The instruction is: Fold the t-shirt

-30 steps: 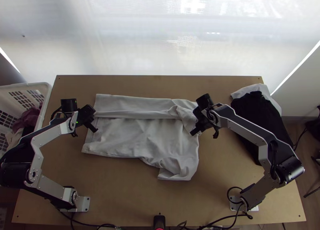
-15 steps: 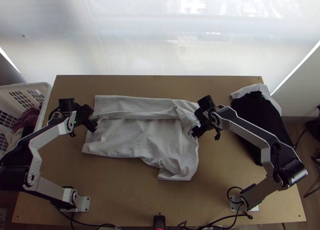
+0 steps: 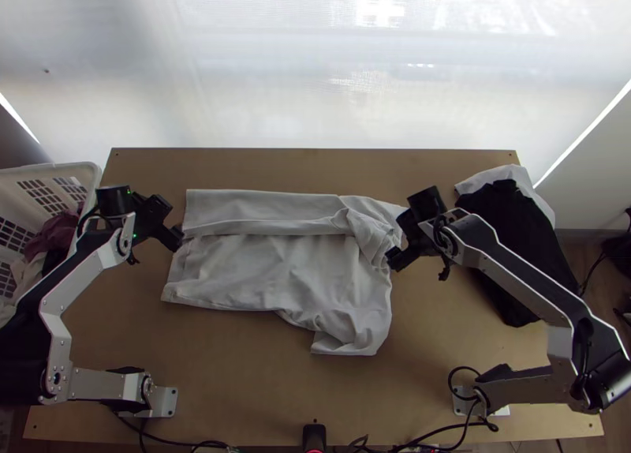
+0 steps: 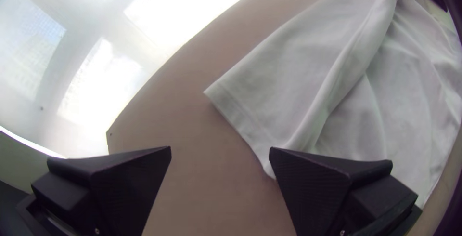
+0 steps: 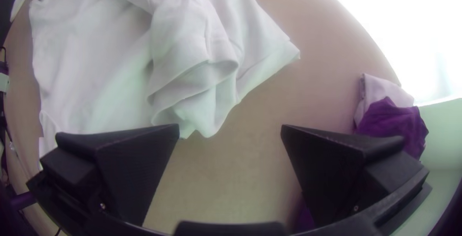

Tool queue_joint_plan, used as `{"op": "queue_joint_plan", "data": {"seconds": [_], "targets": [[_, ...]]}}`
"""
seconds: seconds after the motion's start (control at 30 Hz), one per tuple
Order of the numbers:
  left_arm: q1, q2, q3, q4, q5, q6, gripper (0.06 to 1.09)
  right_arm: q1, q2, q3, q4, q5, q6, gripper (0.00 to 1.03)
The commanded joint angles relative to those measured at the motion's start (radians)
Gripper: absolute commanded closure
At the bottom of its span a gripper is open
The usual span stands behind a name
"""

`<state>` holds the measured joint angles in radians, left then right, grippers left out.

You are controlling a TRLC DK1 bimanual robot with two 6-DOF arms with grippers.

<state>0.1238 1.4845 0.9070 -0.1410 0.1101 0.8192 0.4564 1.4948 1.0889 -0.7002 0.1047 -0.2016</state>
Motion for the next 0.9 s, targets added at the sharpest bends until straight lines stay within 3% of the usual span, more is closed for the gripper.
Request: {"op": "queue_joint_plan", "data": {"seconds": [0.0, 0.2, 0.37, 0.53, 0.87], "targets": [[0.051, -0.078, 0.049, -0.118, 0.048, -0.006, 0.11, 0.024, -0.12, -0.017, -0.088, -0.002, 0.011, 0.05], [0.048, -0.277, -0.016, -0.447, 0.158, 0.08, 0.11, 0.14, -0.24, -0.1, -0.197, -0.003, 0.025, 0.05], [0.023, -0.5, -0.194, -0.549, 0.191, 0.21, 0.11, 0.24, -0.35, -0.199, -0.265, -0.03, 0.024, 0.05], [-0.046, -0.714, -0.341, -0.551, 0.192, 0.288, 0.11, 0.295, -0.423, -0.254, -0.297, -0.042, 0.025, 0.05], [-0.092, -0.955, -0.445, -0.69, 0.214, 0.363, 0.11, 0.38, -0.461, -0.357, -0.295, -0.125, 0.024, 0.05]]}}
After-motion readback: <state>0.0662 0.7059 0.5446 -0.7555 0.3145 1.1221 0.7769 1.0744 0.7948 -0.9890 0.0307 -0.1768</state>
